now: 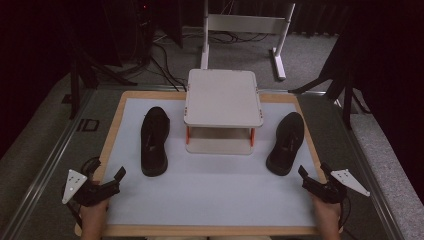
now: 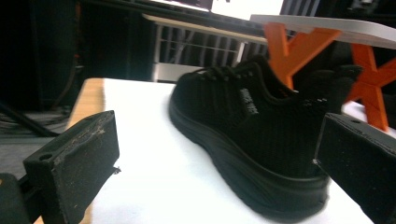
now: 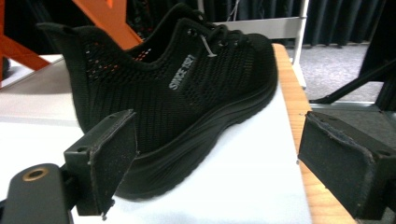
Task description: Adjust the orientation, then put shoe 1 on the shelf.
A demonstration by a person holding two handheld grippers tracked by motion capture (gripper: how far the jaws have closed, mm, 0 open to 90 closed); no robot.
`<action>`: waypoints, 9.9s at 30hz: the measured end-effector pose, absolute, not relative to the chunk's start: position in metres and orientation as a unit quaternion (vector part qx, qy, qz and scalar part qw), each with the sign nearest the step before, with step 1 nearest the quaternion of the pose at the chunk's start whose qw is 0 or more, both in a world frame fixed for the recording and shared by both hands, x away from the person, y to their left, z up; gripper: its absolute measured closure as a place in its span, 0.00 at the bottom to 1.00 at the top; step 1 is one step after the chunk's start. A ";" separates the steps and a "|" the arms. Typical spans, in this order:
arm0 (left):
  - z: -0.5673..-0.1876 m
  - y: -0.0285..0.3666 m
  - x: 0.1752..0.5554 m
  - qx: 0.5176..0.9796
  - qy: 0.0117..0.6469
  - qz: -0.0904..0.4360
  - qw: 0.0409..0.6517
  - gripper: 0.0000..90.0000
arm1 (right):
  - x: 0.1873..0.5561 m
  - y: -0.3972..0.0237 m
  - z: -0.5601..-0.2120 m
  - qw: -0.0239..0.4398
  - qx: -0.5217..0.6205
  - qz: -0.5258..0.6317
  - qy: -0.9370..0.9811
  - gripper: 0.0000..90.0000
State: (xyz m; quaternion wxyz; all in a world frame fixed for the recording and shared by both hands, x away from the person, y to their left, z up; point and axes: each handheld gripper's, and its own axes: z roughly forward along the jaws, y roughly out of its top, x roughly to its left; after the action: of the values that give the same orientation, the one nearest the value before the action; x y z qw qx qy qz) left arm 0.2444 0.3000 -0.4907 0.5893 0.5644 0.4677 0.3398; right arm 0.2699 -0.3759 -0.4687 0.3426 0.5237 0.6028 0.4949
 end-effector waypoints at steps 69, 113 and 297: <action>-0.363 0.264 0.340 0.754 0.439 0.212 0.441 0.00 | 0.278 -0.370 -0.471 0.310 0.517 0.480 0.637 0.14; -0.330 0.157 0.447 0.863 0.479 0.108 0.121 0.00 | 0.280 -0.368 -0.472 0.303 0.513 0.474 0.648 0.14; -0.453 0.292 0.231 0.700 0.485 0.184 0.490 0.30 | 0.282 -0.365 -0.473 0.293 0.509 0.460 0.666 0.16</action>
State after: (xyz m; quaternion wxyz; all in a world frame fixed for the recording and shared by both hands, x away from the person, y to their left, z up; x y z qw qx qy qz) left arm 0.2310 0.2918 -0.4528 0.4901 0.7004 0.4850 0.1842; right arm 0.2821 -0.3646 -0.4726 0.2932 0.5089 0.6658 0.4602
